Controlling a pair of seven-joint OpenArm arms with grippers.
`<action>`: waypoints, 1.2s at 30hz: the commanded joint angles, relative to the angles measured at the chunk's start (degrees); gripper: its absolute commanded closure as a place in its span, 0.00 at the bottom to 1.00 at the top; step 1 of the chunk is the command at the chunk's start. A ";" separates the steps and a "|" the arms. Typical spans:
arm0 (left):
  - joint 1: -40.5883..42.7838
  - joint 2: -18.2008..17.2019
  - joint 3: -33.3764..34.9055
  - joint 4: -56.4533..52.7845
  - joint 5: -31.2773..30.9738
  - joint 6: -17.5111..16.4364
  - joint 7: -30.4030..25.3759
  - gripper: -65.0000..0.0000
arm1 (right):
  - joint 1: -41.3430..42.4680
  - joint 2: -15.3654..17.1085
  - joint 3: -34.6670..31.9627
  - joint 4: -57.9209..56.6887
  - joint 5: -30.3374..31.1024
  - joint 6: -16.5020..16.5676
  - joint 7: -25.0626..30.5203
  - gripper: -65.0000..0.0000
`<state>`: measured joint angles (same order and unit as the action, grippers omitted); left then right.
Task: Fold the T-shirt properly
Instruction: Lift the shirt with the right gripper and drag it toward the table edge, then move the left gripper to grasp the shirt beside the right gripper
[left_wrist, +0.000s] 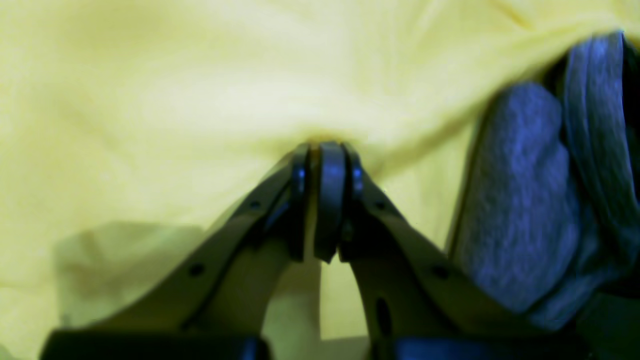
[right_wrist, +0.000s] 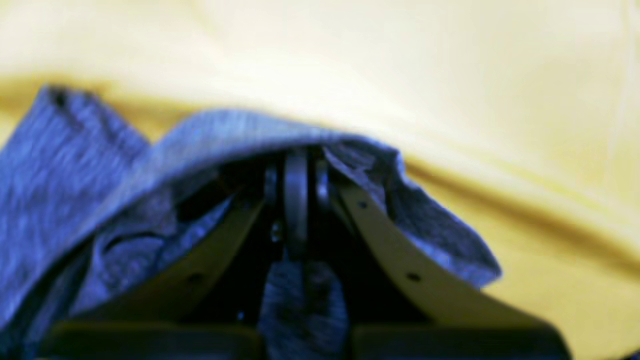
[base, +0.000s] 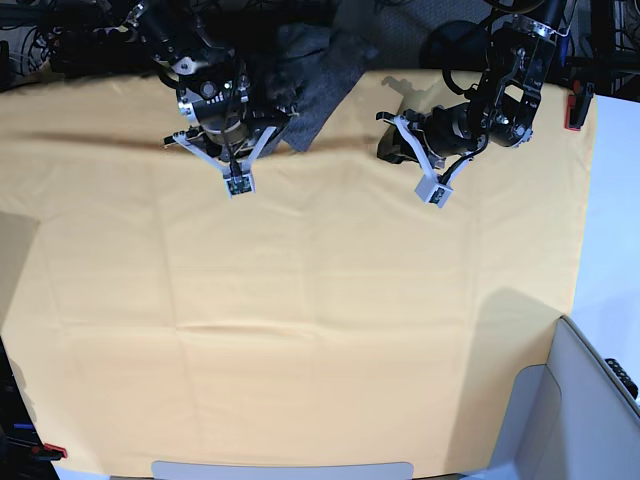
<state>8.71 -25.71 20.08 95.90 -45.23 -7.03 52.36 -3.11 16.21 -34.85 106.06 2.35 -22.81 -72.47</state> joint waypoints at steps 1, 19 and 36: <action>0.74 -0.97 -0.25 -0.64 4.84 2.50 4.21 0.94 | 0.17 1.16 0.87 -3.69 -1.43 -0.53 -0.46 1.00; 1.62 -3.60 -1.83 4.37 4.49 2.50 7.99 0.93 | 3.07 -2.71 0.43 -11.34 -1.78 3.60 2.71 1.00; 2.76 5.71 -8.78 16.76 -12.75 2.24 27.51 0.64 | 2.19 -2.80 0.43 -11.34 -1.78 3.60 2.71 1.00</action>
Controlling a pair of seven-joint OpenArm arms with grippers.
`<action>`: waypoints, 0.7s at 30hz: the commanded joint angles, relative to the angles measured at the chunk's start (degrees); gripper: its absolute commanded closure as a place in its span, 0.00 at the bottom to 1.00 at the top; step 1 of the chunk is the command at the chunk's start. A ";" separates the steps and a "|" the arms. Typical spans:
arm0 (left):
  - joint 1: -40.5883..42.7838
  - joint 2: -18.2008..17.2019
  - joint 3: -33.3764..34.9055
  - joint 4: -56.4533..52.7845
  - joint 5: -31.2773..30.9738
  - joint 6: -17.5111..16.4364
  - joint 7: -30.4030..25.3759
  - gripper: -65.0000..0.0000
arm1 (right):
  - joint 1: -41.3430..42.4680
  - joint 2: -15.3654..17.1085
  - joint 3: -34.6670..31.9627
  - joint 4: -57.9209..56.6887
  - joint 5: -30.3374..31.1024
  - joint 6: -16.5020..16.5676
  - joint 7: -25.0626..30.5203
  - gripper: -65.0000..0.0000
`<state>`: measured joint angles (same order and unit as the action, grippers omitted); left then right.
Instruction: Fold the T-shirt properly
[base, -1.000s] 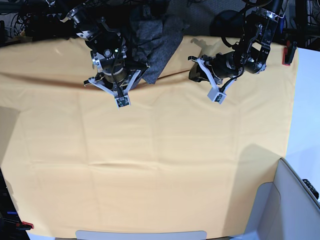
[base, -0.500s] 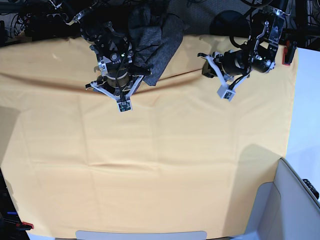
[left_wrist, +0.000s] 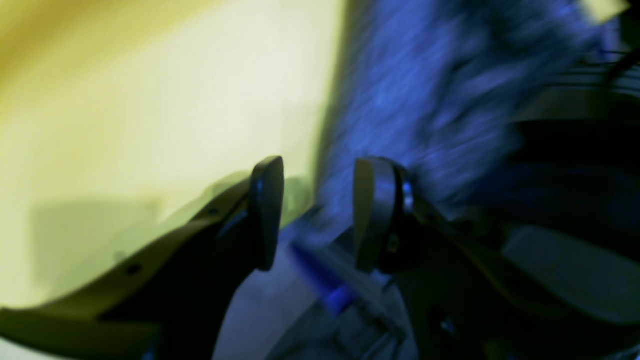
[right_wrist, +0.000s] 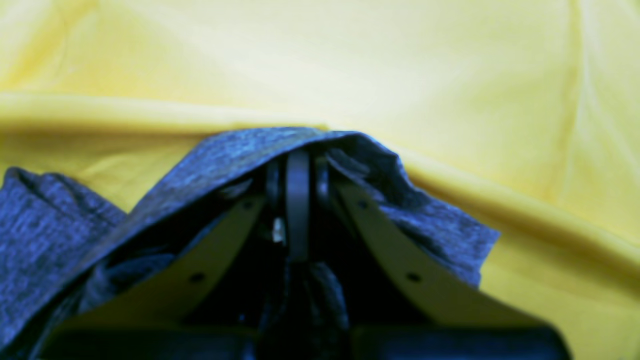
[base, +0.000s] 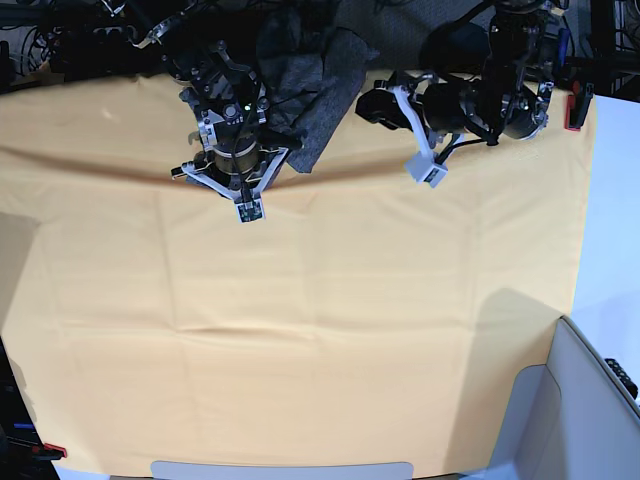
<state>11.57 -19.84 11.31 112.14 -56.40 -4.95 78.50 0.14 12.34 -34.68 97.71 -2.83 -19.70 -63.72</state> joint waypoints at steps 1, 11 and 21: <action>-0.19 0.71 -0.01 0.08 -1.58 0.16 1.50 0.64 | -1.24 1.07 0.26 -2.99 3.40 0.50 -6.03 1.00; -4.06 3.53 5.70 -9.94 -1.58 -0.02 0.05 0.64 | -2.12 0.89 0.35 -2.99 3.40 0.50 -6.03 1.00; -7.84 5.20 11.24 -17.59 -1.66 -0.02 -2.41 0.64 | -2.12 0.10 0.43 -2.99 3.40 0.50 -6.03 1.00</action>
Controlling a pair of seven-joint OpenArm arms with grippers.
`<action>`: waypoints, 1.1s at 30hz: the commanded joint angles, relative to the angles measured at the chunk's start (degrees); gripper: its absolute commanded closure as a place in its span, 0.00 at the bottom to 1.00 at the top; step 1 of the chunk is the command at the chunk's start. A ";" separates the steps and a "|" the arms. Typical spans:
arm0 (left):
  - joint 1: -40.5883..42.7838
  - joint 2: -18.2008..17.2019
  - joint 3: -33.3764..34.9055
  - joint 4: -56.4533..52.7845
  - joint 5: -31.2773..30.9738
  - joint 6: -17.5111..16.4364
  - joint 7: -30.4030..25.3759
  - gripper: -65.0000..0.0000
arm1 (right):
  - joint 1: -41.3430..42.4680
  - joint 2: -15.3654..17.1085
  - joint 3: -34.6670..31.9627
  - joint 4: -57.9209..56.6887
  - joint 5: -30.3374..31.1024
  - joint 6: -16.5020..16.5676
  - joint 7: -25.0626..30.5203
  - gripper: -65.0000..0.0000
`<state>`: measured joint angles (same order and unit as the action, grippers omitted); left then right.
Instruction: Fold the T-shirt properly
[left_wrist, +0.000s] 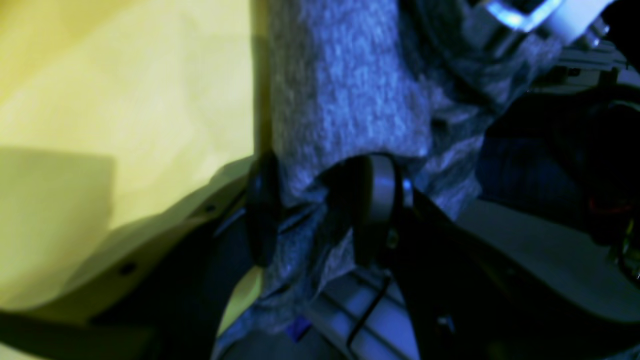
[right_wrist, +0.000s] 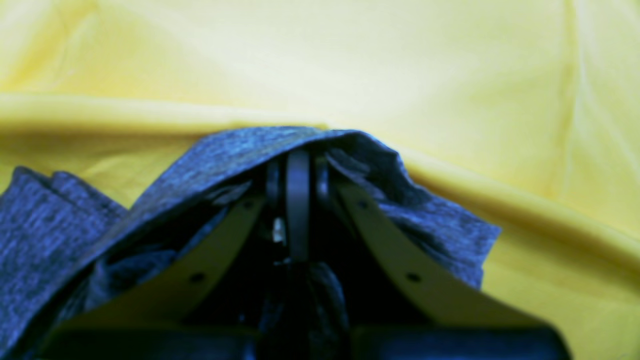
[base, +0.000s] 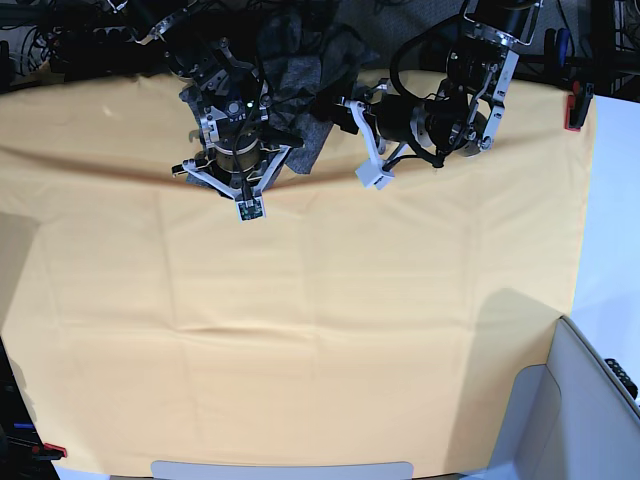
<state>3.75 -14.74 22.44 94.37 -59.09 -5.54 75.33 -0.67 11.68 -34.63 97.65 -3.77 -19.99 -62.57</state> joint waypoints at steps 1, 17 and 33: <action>-0.01 0.46 0.11 0.18 1.02 0.57 0.76 0.64 | -1.31 0.76 0.39 -2.92 4.34 0.78 -7.19 1.00; -4.85 3.27 -0.33 5.81 1.11 1.01 4.67 0.98 | 0.01 -1.53 3.38 3.50 4.25 0.60 -7.37 1.00; -12.32 1.34 -9.21 5.37 1.11 1.01 4.67 0.98 | 4.05 -6.36 10.24 3.41 4.25 0.52 -7.10 1.00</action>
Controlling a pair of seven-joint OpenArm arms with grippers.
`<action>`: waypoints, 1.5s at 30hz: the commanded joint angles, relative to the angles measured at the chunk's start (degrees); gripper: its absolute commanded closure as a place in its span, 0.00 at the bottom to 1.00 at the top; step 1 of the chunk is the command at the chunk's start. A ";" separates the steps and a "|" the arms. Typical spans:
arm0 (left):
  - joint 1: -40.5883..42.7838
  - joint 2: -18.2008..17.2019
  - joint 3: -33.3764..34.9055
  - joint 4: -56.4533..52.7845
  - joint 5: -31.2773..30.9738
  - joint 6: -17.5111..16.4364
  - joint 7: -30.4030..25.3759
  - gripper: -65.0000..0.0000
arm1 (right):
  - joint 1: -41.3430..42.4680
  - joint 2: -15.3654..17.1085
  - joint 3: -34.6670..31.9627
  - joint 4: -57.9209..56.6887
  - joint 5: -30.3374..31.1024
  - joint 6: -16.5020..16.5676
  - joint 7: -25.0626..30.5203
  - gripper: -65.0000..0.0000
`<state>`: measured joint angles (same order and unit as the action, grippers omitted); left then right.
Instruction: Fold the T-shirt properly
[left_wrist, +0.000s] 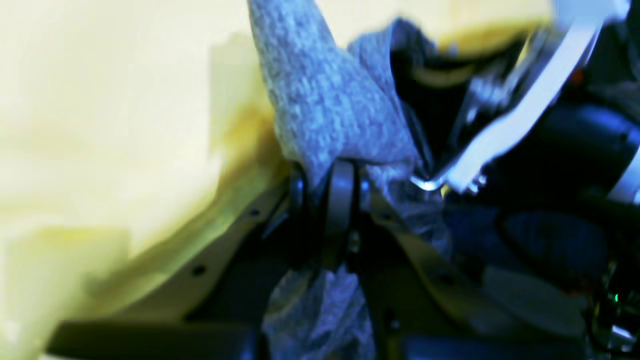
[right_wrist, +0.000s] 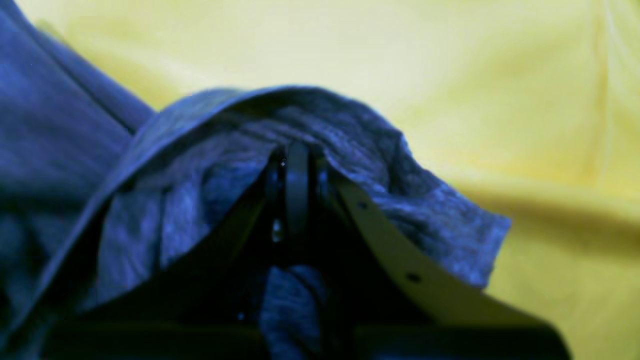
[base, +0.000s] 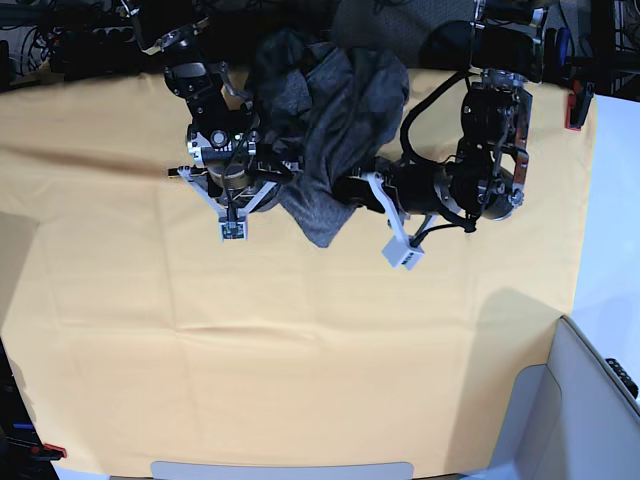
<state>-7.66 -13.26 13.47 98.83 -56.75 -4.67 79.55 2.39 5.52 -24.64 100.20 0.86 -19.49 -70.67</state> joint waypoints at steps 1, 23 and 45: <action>-1.44 -0.33 -0.24 0.91 -1.23 0.14 0.45 0.98 | 1.26 -0.64 1.04 1.03 -0.38 0.01 1.00 1.00; 2.17 -6.04 -0.24 -3.13 -1.23 -0.12 -0.38 0.69 | 4.68 -2.05 1.13 4.37 -0.29 0.19 1.00 0.67; 32.41 -11.93 -38.93 10.76 -1.14 -0.21 -4.95 0.69 | -21.16 -0.90 1.04 17.82 -21.92 -0.07 0.92 0.90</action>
<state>25.39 -24.25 -25.26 108.68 -56.49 -4.67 74.67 -19.14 4.71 -23.55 116.95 -20.01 -19.46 -71.07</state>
